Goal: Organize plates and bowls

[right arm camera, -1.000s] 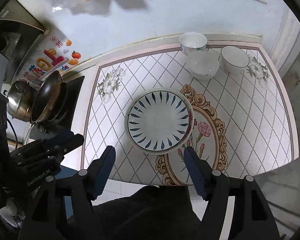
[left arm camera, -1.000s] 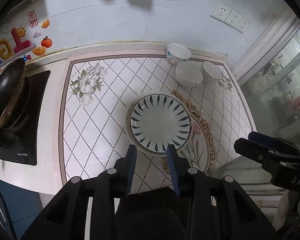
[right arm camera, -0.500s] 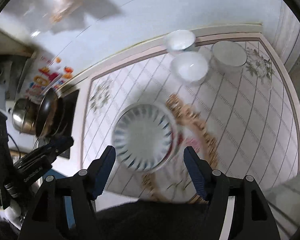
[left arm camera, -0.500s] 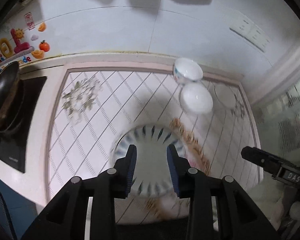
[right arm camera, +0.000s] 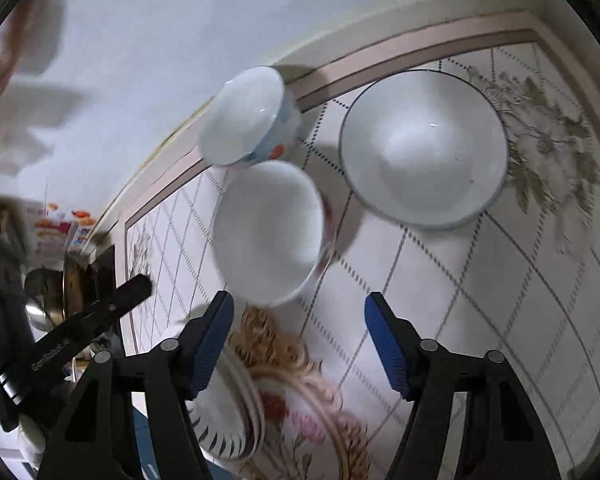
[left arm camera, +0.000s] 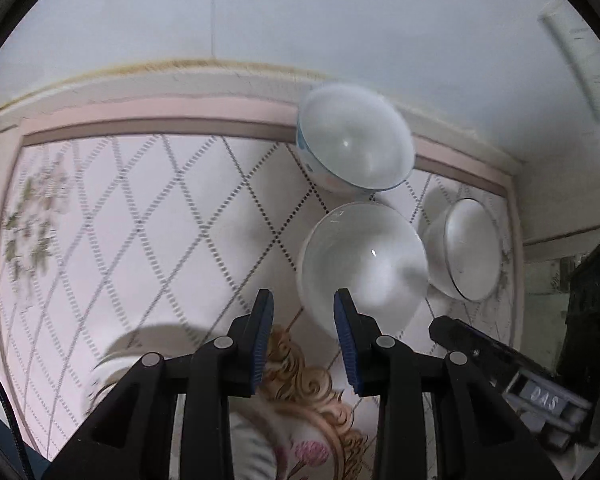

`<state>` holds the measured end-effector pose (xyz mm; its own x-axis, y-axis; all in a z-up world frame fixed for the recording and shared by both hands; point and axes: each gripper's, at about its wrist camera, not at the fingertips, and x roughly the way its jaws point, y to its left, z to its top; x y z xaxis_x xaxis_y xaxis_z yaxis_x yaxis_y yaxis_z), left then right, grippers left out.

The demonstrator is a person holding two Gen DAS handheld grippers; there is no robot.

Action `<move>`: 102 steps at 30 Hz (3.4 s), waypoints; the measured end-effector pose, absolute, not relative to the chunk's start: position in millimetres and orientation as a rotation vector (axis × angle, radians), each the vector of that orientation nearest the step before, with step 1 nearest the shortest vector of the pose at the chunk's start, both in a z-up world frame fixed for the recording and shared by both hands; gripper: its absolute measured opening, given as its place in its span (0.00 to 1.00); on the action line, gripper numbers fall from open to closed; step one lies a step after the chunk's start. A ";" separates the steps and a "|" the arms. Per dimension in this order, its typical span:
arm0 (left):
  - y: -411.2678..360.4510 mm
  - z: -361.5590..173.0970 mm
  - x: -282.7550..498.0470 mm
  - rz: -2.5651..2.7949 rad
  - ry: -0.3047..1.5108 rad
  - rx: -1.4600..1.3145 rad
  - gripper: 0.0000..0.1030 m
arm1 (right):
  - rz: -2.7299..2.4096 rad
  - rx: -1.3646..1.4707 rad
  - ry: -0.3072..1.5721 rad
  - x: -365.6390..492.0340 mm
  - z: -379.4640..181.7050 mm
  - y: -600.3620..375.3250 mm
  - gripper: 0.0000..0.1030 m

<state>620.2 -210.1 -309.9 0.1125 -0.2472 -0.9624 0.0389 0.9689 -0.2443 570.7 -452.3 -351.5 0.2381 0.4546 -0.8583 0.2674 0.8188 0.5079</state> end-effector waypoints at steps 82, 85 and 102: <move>-300.6 -279.0 556.3 -0.331 1.388 -0.024 0.30 | 0.183 0.704 1.339 467.1 -339.7 -539.8 0.48; -312.9 -289.8 599.3 -0.325 1.401 -0.060 0.30 | 0.127 0.694 1.275 498.5 -332.4 -560.2 0.50; -383.5 -359.3 664.3 -0.366 1.498 0.039 0.17 | 0.056 0.717 1.304 608.6 -386.8 -585.4 0.18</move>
